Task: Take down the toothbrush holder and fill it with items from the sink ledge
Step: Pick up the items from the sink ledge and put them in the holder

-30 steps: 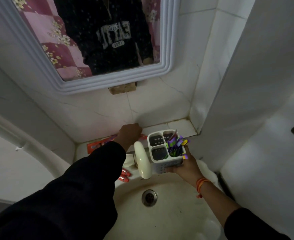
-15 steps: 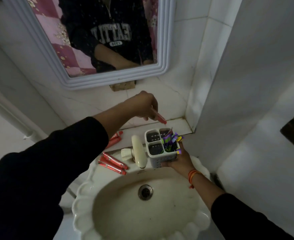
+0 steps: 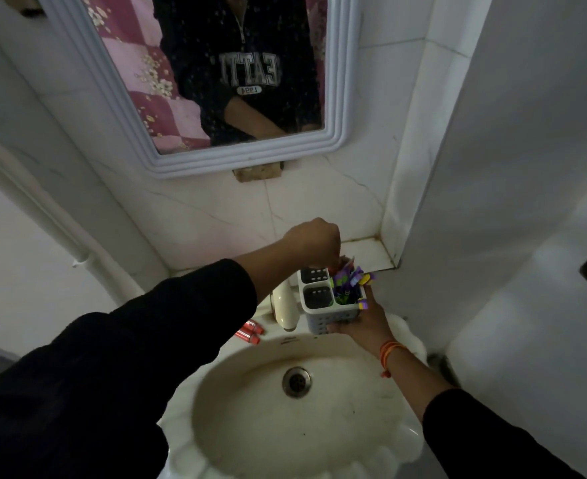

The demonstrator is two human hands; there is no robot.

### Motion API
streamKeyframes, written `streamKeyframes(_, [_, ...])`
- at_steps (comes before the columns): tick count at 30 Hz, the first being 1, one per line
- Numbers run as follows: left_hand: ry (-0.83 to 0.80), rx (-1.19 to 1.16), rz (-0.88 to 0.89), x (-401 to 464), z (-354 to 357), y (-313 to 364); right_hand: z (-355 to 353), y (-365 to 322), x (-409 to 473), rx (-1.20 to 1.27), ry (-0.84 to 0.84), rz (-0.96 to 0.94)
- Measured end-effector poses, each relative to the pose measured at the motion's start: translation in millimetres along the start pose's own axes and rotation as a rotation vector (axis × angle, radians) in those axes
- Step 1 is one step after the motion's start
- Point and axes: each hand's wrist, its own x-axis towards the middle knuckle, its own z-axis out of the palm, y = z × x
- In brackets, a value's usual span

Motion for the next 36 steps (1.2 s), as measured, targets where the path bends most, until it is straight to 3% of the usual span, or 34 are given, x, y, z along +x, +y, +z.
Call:
streamKeyframes(6, [0.007,-0.296,-0.127,0,-12,-53,-1,14,5,-0.013,0.015,0.016])
streamKeyframes(13, [-0.011,-0.127,-0.315,-17,35,-150,1,23,12,-0.042,-0.011,0.005])
streamKeyframes(17, [-0.089,-0.077,-0.383,-21,71,-173,1,31,15,-0.046,0.005,0.029])
streamKeyframes(19, [-0.041,-0.065,-0.402,-21,85,-182,1,37,17,-0.05,0.022,0.048])
streamKeyframes(22, [-0.082,0.087,-0.286,-21,99,-188,0,45,21,-0.018,0.017,0.077])
streamKeyframes(25, [0.02,0.191,-0.185,-17,109,-196,0,49,23,0.004,0.005,0.089])
streamKeyframes(26, [-0.029,0.274,-0.168,-18,115,-199,0,49,24,0.006,0.006,0.09])
streamKeyframes(31, [0.093,0.068,-0.189,-30,93,-188,1,40,19,-0.021,0.019,0.059])
streamKeyframes(36, [0.035,0.031,-0.113,-21,46,-156,4,30,15,-0.074,0.024,0.033])
